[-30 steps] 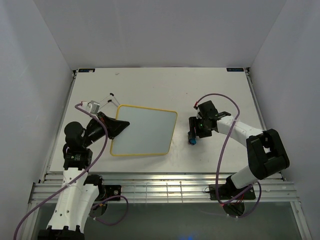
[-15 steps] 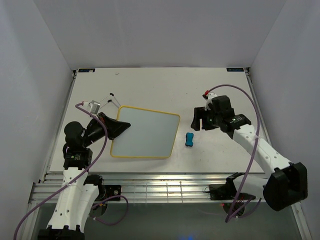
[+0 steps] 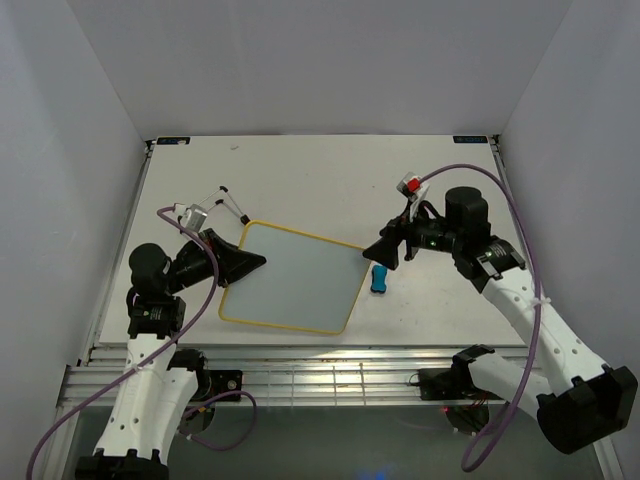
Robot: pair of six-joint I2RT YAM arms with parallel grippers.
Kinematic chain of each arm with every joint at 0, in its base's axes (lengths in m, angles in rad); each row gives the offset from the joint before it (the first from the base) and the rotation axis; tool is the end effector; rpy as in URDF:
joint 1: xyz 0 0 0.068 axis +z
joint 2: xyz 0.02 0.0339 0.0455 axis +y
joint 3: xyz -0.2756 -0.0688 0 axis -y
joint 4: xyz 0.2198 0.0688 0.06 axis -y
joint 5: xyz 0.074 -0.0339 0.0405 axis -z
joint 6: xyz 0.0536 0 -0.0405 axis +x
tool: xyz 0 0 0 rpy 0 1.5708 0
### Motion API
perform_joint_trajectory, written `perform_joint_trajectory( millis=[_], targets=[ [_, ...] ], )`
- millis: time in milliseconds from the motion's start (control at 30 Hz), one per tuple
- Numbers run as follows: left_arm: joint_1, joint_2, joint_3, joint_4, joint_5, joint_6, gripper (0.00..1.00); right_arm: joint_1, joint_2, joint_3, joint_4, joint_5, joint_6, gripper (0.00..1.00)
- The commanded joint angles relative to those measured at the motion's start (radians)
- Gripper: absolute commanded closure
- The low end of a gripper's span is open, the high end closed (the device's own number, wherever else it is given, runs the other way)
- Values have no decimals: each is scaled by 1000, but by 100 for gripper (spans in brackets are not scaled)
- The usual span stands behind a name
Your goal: Erase the whiteboard
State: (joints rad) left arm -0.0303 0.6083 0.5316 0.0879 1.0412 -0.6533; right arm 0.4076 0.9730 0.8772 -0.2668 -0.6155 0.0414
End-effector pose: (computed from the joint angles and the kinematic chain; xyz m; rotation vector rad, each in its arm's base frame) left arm 0.1172 -0.0498 0.3151 0.3679 1.6931 -1.3177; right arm 0.1709 0.1075 0.3382 -0.7638 1.8114 0.8900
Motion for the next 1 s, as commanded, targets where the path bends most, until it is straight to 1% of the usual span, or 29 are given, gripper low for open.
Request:
perform_joint_trajectory(
  millis=[0, 33, 67, 133, 233, 333, 367, 467, 567, 667, 700, 767, 800, 867, 967],
  targets=[
    [-2, 4, 10, 79, 56, -37, 100, -1, 97, 178, -63, -138, -101, 15],
    [-2, 5, 5, 94, 57, -52, 100, 0, 146, 202, -93, -147, -116, 16],
    [-2, 5, -4, 110, 59, -71, 100, -1, 165, 232, -138, -162, -147, 16],
    [-2, 2, -10, 150, 69, -106, 100, -1, 185, 233, -156, -199, -159, 17],
    [-2, 1, -12, 167, 74, -130, 100, 0, 176, 195, -181, -283, -190, 16],
    [-2, 11, -12, 180, 86, -146, 100, -1, 164, 148, -190, -294, -205, 18],
    [-2, 11, -13, 203, 94, -161, 100, 0, 164, 137, -190, -355, -215, 18],
    [0, 18, -25, 249, 103, -195, 100, -1, 181, 121, -198, -450, -242, 21],
    [-2, 24, -30, 279, 111, -212, 100, -1, 193, 120, -198, -402, -233, 25],
    [-2, 30, -33, 297, 111, -227, 100, 0, 205, 112, -198, -409, -232, 40],
    [-2, 31, -33, 300, 108, -233, 100, -1, 210, 111, -195, -433, -232, 53],
    [-2, 36, -36, 314, 97, -241, 100, -1, 216, 102, -190, -466, -239, 71],
    [-2, 41, -36, 317, 91, -252, 100, -1, 219, 98, -190, -472, -242, 86],
    [-2, 42, -39, 334, 69, -262, 100, -1, 220, 97, -192, -480, -248, 91],
    [-2, 47, -42, 343, 30, -285, 100, -1, 216, 103, -193, -469, -248, 92]
  ],
)
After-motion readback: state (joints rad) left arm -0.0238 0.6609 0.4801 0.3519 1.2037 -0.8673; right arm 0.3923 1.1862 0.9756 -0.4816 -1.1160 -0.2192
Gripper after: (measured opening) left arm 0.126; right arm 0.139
